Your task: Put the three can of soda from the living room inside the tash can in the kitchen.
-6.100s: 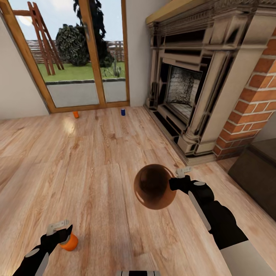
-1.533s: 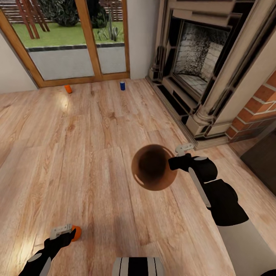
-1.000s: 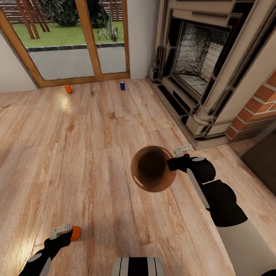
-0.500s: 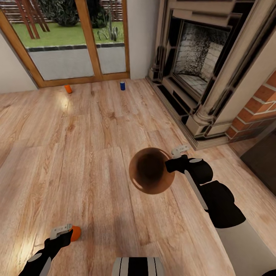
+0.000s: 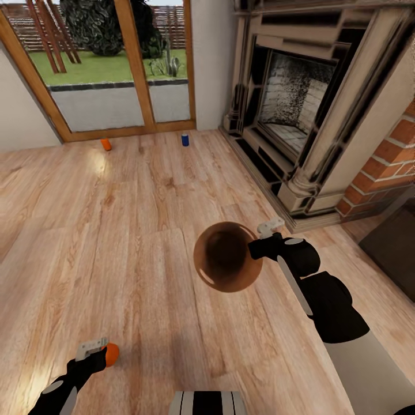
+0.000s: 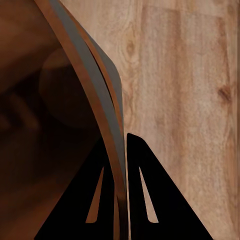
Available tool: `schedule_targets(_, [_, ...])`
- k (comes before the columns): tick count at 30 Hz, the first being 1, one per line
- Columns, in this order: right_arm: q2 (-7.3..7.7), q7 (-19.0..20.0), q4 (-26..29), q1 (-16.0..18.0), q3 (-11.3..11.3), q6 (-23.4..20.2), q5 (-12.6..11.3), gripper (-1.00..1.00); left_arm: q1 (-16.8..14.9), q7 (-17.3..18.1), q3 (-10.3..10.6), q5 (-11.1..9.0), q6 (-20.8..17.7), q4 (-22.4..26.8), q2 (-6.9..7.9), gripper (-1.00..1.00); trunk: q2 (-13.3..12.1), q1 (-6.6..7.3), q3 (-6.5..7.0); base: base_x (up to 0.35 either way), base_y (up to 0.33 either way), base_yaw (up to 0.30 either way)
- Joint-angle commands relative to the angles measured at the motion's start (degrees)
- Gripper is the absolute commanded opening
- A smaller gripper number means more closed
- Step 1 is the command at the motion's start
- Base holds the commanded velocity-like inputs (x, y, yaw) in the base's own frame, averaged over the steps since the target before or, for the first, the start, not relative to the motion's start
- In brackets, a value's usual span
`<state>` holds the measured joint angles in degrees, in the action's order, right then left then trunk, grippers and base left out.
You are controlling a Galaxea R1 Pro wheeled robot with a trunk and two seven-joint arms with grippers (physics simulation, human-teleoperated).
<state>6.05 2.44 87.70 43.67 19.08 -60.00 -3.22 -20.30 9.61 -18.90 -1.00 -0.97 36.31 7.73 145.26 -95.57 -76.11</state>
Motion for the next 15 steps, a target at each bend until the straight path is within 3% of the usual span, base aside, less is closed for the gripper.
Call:
schedule_targets(1, [0.00, 0.2, 0.0, 0.0, 0.0, 0.0, -0.5, -1.00, 0.0, 0.0, 0.0, 0.0, 0.0, 0.0, 0.00, -1.00, 0.0, 0.03, 0.23, 0.000, 0.000, 0.000])
schedule_targets(15, [-0.10, 0.2, -0.3, -0.1, -0.1, 0.0, -0.7, -1.00, 0.0, 0.0, 0.0, 0.0, -0.1, 0.0, 0.00, -1.00, -0.2, 0.39, 3.33, 0.000, 0.000, 0.000])
